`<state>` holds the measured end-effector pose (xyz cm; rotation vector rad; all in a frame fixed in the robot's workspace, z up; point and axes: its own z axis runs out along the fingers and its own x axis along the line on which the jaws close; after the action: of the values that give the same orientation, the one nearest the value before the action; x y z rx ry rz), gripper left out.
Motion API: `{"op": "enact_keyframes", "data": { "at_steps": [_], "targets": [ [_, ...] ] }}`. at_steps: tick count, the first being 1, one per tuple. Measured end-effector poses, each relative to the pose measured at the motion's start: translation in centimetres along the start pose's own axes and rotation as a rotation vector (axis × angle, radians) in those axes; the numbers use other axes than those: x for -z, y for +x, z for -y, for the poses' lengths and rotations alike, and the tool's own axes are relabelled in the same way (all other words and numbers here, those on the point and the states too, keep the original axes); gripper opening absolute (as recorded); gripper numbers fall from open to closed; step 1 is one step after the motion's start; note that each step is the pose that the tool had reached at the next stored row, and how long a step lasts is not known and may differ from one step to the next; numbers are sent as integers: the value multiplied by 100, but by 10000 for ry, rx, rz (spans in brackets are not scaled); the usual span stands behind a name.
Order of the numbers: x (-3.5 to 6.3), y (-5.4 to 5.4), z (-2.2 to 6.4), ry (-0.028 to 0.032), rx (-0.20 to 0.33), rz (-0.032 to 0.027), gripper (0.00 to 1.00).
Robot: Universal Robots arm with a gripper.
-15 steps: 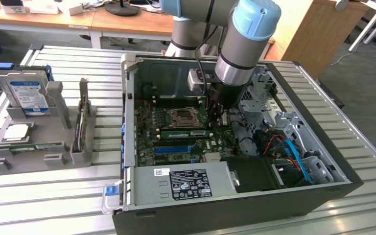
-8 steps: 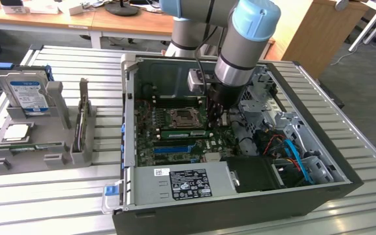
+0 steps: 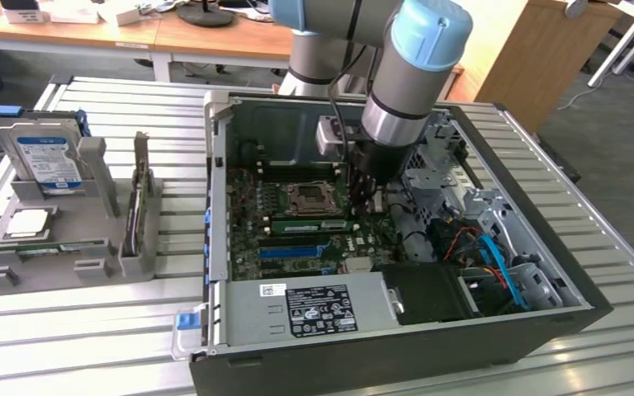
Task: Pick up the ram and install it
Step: 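Press down the ram until it locks into place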
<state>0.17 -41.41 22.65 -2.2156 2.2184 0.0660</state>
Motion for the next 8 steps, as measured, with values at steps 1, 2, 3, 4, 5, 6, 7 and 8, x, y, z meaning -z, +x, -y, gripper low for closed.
{"op": "enact_keyframes", "data": {
  "at_steps": [1, 2, 3, 4, 5, 6, 7, 8],
  "targets": [
    [-6, 1, 0, 0, 0, -2, 11],
    [-11, 1, 0, 0, 0, -5, 11],
    [-12, 2, 0, -1, 0, -7, 11],
    [-12, 2, 0, -2, 0, -6, 11],
    [-12, 2, 0, -1, -1, -6, 11],
    [-13, 2, 0, -1, 0, -5, 11],
    [-13, 2, 0, -1, 0, -5, 11],
    [-13, 1, 0, -1, 0, -5, 11]
  ]
}}
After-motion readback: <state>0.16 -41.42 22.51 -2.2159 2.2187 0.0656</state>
